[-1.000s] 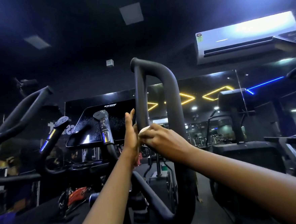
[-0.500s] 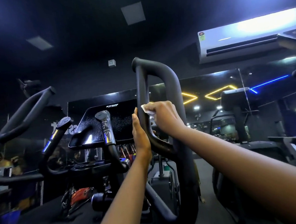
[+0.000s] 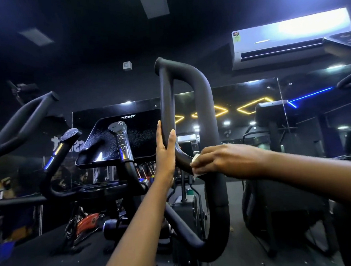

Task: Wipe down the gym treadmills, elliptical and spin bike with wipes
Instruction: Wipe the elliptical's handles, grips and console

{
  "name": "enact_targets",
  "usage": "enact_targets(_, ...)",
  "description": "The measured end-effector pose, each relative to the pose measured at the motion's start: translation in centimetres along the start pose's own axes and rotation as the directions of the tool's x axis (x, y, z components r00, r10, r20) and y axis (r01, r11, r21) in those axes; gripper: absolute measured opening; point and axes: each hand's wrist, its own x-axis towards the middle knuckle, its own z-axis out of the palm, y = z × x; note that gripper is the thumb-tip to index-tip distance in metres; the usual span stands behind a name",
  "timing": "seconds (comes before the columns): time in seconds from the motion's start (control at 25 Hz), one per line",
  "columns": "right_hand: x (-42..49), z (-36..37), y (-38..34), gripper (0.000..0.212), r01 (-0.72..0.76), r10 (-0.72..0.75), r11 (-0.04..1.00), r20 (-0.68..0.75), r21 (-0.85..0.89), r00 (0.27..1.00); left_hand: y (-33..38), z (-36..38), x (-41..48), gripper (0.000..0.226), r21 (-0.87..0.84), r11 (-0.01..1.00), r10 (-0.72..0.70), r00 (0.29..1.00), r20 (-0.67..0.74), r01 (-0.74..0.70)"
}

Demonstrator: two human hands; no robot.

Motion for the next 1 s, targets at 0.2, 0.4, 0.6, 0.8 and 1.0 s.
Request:
enact_targets(0.2, 2.7, -0.6, 0.8, 0.027, -0.137, 0.141, 0.989, -0.089, 0.056, 0.986, 0.7, 0.4, -0.5, 0.046, -0.011, 1.000, 0.025, 1.000, -0.019, -0.026)
enact_targets(0.4, 1.5, 0.5, 0.3, 0.025, -0.055, 0.054, 0.997, 0.006, 0.045, 0.999, 0.7, 0.5, -0.7, 0.048, 0.029, 0.999, 0.047, 0.998, -0.032, -0.046)
enact_targets(0.6, -0.9, -1.3, 0.7, 0.030, 0.179, -0.165, 0.981, 0.158, -0.076, 0.974, 0.6, 0.4, -0.6, 0.049, 0.045, 0.999, 0.030, 0.999, -0.037, -0.028)
enact_targets(0.8, 2.0, -2.0, 2.2, 0.032, -0.137, 0.136, 0.990, -0.040, -0.017, 0.990, 0.8, 0.2, -0.8, 0.050, 0.081, 0.996, 0.028, 0.999, -0.026, -0.026)
enact_targets(1.0, 4.1, 1.5, 1.1, 0.029, -0.323, 0.320, 0.944, 0.060, 0.062, 0.946, 1.3, -0.3, -1.2, 0.054, 0.066, 0.998, 0.010, 0.998, 0.055, -0.014)
